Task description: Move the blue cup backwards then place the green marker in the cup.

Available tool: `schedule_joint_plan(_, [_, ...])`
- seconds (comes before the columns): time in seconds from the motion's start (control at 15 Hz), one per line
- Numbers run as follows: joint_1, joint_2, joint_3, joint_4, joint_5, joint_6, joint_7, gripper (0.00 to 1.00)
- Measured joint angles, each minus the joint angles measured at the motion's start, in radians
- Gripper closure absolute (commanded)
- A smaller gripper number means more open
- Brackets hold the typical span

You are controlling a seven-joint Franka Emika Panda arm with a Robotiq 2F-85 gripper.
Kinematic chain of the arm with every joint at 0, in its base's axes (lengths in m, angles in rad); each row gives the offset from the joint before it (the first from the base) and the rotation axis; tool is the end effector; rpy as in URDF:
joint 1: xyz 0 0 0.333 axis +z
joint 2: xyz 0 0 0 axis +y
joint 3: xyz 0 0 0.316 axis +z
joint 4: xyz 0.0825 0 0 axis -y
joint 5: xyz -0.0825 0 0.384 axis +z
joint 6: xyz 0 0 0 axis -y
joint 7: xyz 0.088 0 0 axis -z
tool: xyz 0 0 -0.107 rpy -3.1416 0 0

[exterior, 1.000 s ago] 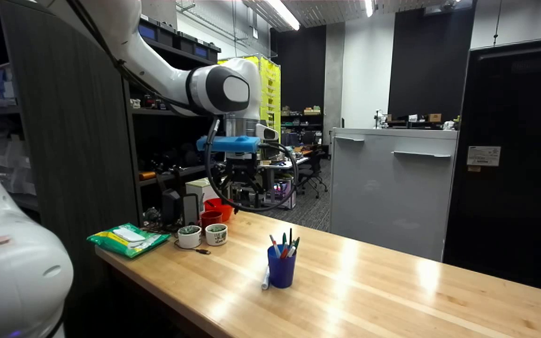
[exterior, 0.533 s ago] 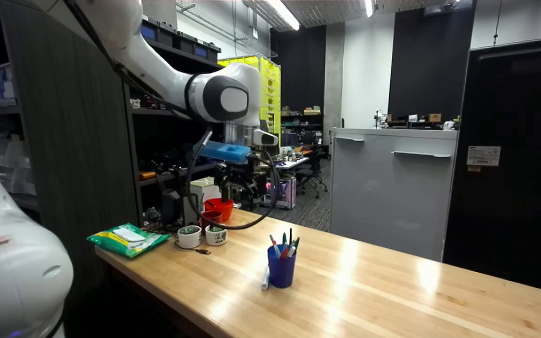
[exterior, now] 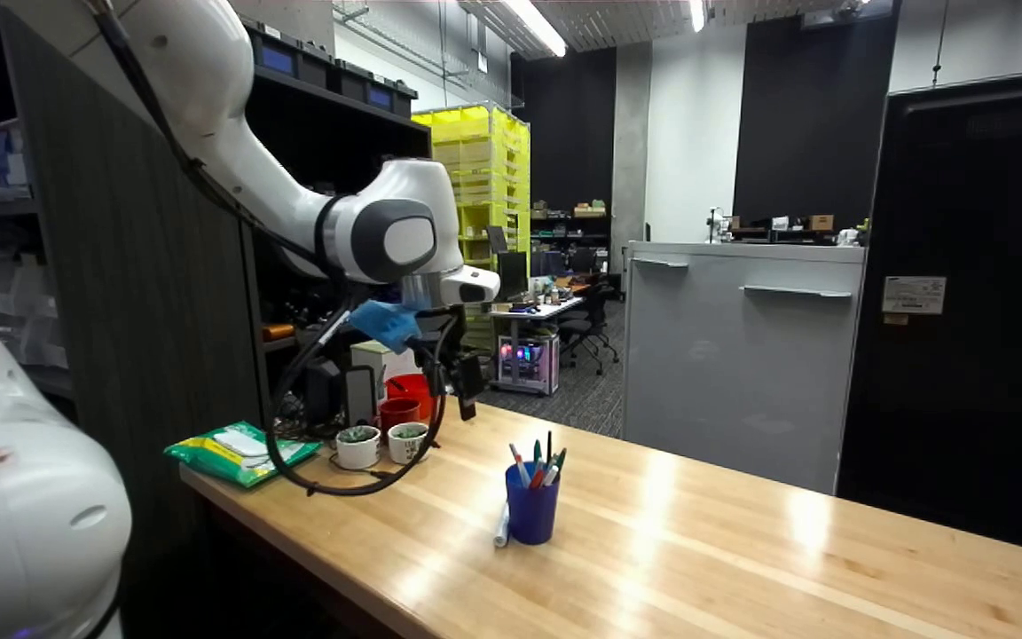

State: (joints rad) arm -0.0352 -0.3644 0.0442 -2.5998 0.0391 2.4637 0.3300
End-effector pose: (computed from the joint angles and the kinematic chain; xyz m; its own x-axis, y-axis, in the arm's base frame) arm 0.4276 0.0036 0.4013 0.9155 -0.3438 0.2089 -0.3326 -0.9390 -0.0874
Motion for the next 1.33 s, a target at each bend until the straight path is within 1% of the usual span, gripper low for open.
schedule_joint_plan(0.2, [-0.051,-0.004,0.082,-0.056,-0.087,0.088,0.233,0.00])
schedule_joint_plan(0.4, [-0.131,-0.005,0.166,-0.099,-0.206,0.144,0.472,0.00])
schedule_joint_plan(0.6, [-0.213,0.000,0.228,-0.119,-0.331,0.149,0.709,0.00])
schedule_joint_plan(0.73, [-0.242,0.015,0.251,-0.121,-0.391,0.134,0.837,0.00])
schedule_joint_plan(0.87, [-0.245,0.040,0.258,-0.118,-0.434,0.121,0.924,0.00])
schedule_joint_plan(1.0, [-0.240,0.074,0.258,-0.109,-0.466,0.119,0.977,0.00])
schedule_joint_plan(1.33, [-0.216,0.162,0.229,-0.063,-0.548,0.121,1.032,0.00])
